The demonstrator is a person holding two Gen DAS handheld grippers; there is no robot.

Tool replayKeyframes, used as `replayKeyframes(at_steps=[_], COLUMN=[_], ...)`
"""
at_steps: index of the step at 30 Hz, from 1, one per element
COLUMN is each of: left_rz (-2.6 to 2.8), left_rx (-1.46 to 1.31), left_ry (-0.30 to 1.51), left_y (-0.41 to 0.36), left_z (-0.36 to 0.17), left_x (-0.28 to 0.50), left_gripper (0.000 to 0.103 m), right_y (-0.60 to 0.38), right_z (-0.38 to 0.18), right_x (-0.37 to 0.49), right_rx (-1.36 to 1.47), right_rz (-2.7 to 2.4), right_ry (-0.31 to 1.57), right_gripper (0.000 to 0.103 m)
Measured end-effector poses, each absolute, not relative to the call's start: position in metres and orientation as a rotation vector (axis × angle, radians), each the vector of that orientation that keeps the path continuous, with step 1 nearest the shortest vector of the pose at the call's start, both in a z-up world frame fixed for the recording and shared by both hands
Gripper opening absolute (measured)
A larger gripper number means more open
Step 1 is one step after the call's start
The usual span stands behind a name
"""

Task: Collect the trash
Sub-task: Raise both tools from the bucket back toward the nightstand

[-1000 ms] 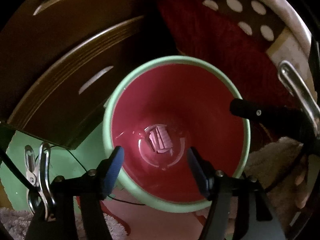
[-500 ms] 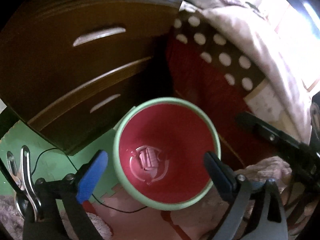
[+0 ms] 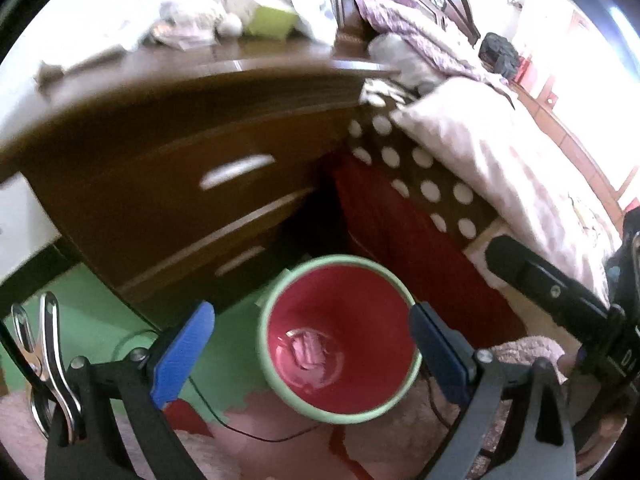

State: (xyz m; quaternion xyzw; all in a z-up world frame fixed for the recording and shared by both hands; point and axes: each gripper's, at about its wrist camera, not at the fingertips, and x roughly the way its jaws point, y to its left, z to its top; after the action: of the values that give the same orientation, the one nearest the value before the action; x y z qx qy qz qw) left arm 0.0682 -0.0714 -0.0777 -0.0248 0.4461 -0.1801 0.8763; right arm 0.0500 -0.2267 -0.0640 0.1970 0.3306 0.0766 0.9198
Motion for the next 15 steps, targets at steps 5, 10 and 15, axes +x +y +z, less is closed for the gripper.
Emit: replayKeyframes(at_steps=[5,10,15], left_rz=[-0.308,-0.255,-0.204], left_rx=[-0.021,-0.038,-0.029], left_ry=[0.88,0.852,0.796], left_y=[-0.056,-0.035,-0.015], left_z=[-0.049,-0.026,0.003], left_x=[0.071,0.082,0.096], left_gripper=[0.1,0.1,0.1], right_y=[-0.222,-0.206,-0.189], right_z=[-0.043,-0.023,-0.008], right_x=[0.054,0.06,0.073], right_rx=[0.395,0.316,0.276], right_rz=[0.173,0.2,0.251], right_ry=[0.654,0.637,0.622], right_gripper=[0.063,0.063,0.063])
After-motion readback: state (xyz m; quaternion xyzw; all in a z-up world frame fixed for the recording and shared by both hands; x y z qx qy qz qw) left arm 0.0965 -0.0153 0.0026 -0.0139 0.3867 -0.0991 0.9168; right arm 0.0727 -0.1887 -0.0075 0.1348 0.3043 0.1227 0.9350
